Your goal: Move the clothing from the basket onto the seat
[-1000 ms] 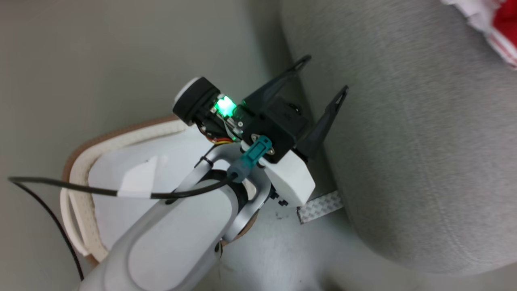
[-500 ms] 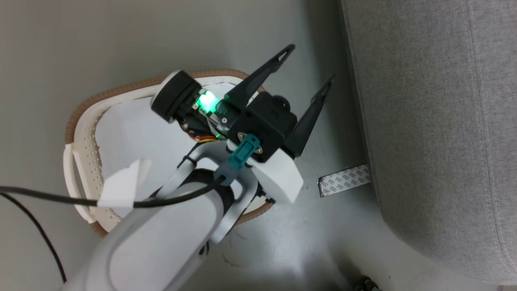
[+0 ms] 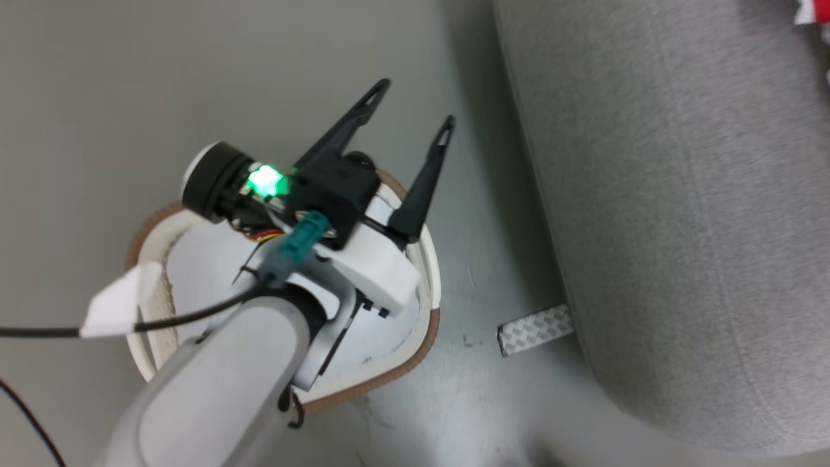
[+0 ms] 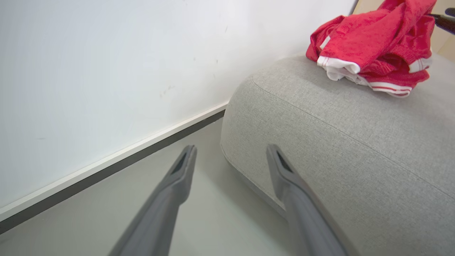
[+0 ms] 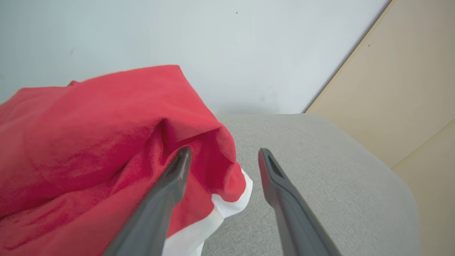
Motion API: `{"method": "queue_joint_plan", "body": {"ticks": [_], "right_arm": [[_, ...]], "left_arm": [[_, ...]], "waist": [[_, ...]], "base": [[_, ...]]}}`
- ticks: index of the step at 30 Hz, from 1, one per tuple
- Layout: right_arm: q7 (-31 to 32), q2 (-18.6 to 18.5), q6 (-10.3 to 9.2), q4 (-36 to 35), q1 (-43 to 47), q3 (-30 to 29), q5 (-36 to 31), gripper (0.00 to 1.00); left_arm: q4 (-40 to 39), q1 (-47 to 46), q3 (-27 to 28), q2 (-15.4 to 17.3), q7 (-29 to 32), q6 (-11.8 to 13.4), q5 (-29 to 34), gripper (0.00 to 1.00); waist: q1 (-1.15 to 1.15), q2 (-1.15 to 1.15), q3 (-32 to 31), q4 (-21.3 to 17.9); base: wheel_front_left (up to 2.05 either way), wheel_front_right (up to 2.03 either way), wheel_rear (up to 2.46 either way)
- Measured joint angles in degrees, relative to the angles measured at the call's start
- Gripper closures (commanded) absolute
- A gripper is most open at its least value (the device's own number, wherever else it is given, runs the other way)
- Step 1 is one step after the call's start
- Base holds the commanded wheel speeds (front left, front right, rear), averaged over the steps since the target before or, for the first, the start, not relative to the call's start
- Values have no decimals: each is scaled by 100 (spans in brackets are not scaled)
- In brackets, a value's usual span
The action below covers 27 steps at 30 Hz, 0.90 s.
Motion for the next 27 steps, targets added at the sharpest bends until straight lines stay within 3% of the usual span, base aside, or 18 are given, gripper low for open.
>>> {"method": "queue_joint_plan", "body": {"ticks": [5,13,21,27], "right_arm": [[-1,224,0,-872,795,176,-345,0],[-1,615,0,-2446,2157,689,-143,0],[194,909,0,-3394,3252,1293,23,0],[288,1254,0,-3709,4001,1545,118,0]], "left_arm": [[321,453,313,30,-491,230,-325,0],[921,1423,814,155,-1267,514,-862,0],[1280,2478,1206,171,-1941,746,-1319,0],[1443,3220,1424,182,-2341,990,-1433,0]], "waist": [[-1,0,-612,-23],[-2,0,-1764,60],[-3,0,-2926,284],[-3,0,-3628,560]], "base": [[0,0,0],[0,0,0],[0,0,0],[0,0,0]]}}
